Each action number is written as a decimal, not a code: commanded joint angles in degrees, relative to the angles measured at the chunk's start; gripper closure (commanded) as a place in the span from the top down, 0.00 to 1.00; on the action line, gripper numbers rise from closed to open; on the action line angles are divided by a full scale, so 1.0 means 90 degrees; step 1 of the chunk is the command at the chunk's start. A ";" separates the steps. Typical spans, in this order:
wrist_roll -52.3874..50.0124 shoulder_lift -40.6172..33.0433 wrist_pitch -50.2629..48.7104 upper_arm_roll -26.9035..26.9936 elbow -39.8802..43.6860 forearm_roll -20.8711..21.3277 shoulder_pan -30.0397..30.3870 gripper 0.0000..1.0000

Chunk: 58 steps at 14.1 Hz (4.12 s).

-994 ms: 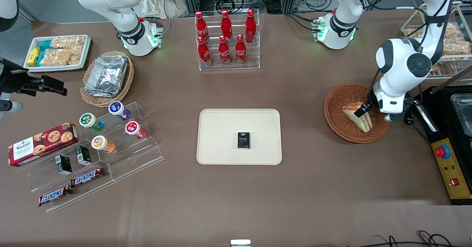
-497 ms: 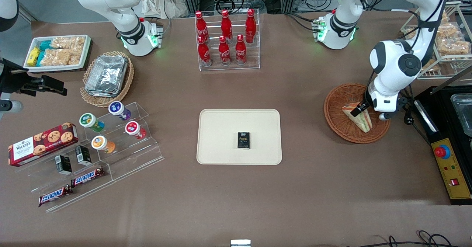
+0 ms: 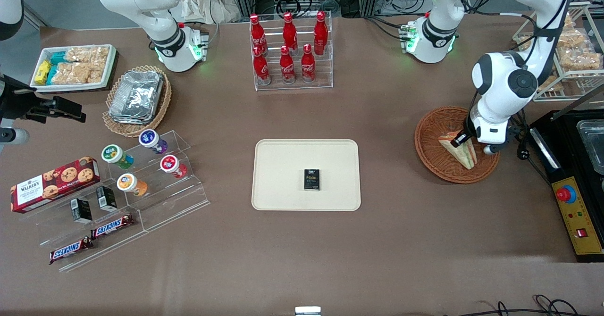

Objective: Place sandwich from basket to tray
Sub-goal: 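Lower the open left gripper around the sandwich's upright edge, then close the left gripper on the sandwich, then lift the sandwich and carry it with the left gripper to the tray, then lower the sandwich onto the tray beside the black packet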

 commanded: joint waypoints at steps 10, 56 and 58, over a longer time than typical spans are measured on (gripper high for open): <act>0.0513 -0.1079 -0.2236 -0.0908 0.1190 0.0038 -0.0010 0.00; -0.2095 0.3414 -0.1439 -0.3263 0.4523 0.2968 -0.1202 0.99; -0.2085 0.3394 -0.1487 -0.3263 0.4523 0.2958 -0.1202 0.99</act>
